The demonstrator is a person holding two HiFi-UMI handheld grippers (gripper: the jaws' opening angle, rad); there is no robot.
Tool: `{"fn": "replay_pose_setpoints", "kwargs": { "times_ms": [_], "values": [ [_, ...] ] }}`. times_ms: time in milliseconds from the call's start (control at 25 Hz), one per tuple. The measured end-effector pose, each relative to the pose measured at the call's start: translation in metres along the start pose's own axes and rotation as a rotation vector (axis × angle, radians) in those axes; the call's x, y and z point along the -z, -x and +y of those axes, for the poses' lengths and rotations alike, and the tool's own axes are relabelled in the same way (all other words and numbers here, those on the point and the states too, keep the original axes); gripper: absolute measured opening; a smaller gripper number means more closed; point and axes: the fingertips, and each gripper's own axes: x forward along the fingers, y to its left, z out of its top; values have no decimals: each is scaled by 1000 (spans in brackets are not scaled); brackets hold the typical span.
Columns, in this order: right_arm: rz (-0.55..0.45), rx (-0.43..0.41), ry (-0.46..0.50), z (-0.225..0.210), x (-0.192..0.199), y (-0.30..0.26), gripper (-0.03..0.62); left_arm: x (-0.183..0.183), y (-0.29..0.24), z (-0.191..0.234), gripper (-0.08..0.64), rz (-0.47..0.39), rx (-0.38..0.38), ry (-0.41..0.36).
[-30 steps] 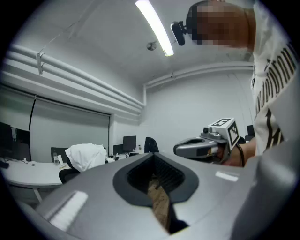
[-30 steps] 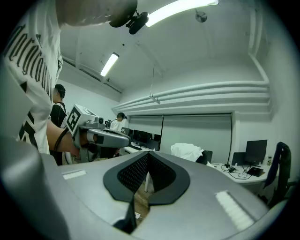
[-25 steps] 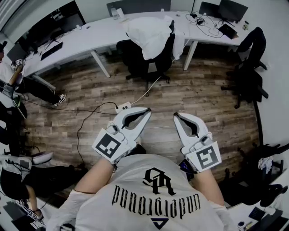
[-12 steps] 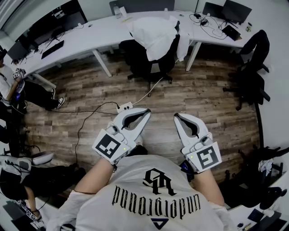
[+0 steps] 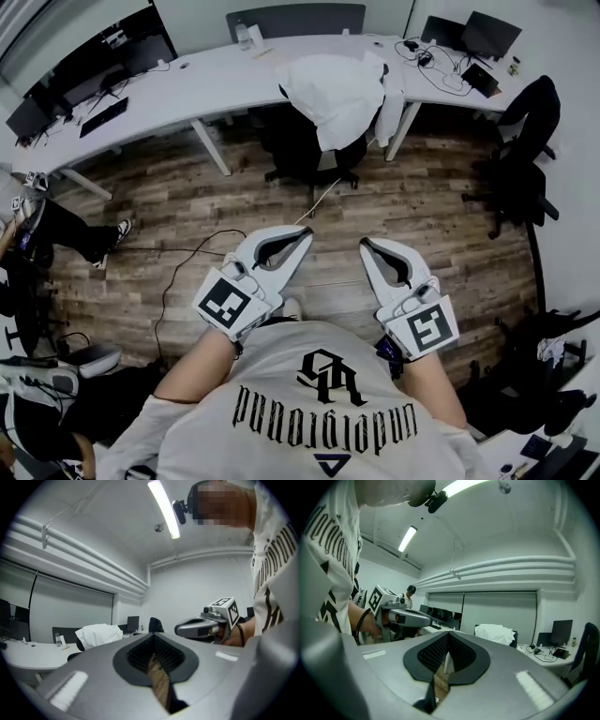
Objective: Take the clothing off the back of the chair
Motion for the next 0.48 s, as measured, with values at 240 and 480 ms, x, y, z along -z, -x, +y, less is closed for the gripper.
{"fn": "replay_pose_setpoints", "kwargs": {
  "times_ms": [240, 480],
  "values": [
    [4, 14, 13, 8, -8, -53, 6, 1, 17, 47, 51, 0, 17, 24],
    [46, 1, 8, 23, -5, -90, 6, 13, 31, 83, 51, 3, 15, 55]
  ]
}}
